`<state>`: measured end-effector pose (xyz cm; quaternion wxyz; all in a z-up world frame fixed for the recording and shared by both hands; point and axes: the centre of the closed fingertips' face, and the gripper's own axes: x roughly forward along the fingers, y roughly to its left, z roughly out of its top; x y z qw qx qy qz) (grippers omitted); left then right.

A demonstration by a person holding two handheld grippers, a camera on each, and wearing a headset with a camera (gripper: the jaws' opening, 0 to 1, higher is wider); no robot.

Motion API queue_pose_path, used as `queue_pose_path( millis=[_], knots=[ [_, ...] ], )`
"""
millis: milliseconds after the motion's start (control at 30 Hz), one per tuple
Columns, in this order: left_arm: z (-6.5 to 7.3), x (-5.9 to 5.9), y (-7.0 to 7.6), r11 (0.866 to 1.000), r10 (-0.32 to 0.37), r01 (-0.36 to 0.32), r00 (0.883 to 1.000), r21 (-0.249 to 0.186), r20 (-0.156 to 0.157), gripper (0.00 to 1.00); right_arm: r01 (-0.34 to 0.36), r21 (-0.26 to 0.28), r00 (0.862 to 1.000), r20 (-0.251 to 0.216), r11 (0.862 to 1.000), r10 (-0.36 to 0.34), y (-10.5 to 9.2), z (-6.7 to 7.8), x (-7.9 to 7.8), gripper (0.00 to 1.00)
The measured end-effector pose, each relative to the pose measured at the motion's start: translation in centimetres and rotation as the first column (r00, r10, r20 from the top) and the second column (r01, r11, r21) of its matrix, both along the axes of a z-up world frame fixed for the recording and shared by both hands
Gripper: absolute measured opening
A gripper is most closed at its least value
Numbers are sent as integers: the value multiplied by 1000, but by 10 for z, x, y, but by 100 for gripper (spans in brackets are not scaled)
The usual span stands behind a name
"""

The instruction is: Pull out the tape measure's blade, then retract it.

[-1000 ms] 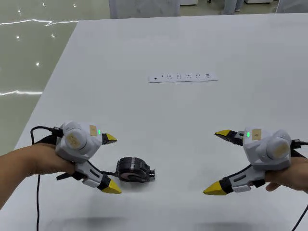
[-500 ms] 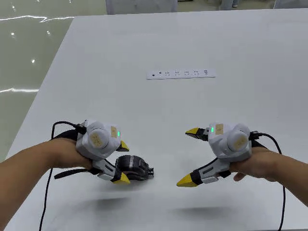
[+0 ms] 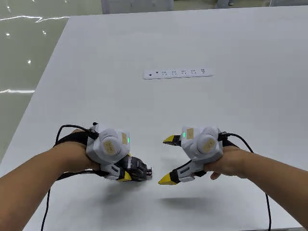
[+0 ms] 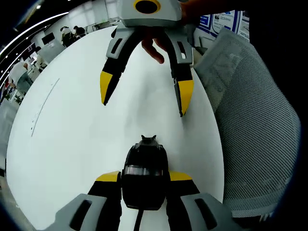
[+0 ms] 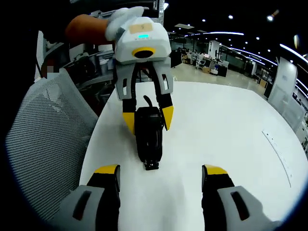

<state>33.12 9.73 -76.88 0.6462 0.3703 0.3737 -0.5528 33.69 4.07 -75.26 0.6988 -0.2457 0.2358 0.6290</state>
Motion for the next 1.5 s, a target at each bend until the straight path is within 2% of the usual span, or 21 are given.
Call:
queue_pose_path(
  millis=[167, 467, 700, 767, 833, 967, 1067, 1333, 1500],
  knots=[
    [0, 0, 1, 1000, 21, -21, 1000, 12, -4, 31, -20, -21, 1000, -10, 1000, 20, 9, -12, -2, 54],
    [0, 1, 1, 1000, 29, -29, 1000, -8, -2, 31, -72, -76, 997, -21, 994, 71, 21, -35, -9, 31],
    [0, 1, 1, 1000, 29, -29, 1000, -10, -2, 31, -76, -83, 997, -25, 994, 74, 22, -36, -9, 17],
    [-1, 1, 1, 1000, 29, -29, 1000, -5, -7, 31, -92, -104, 996, -17, 990, 90, 31, -48, -12, 13],
    [-1, 1, 1, 1000, 31, -31, 999, -2, -8, 31, -92, -111, 996, -11, 990, 91, 29, -49, -11, 12],
    [-1, 1, 2, 999, 32, -32, 999, -3, -7, 31, -75, -103, 997, -31, 992, 72, 27, -48, -10, 10],
    [0, 1, 1, 999, 34, -34, 999, -5, -7, 31, -85, -116, 996, -22, 990, 83, 26, -47, -10, 9],
    [0, 1, 1, 999, 43, -43, 999, -7, -9, 31, -76, -125, 997, -35, 989, 72, 18, -47, -9, 9],
    [0, 1, 0, 999, 40, -40, 999, -1, -8, 31, -77, -125, 997, -39, 989, 72, 19, -47, -9, 11]
  ],
)
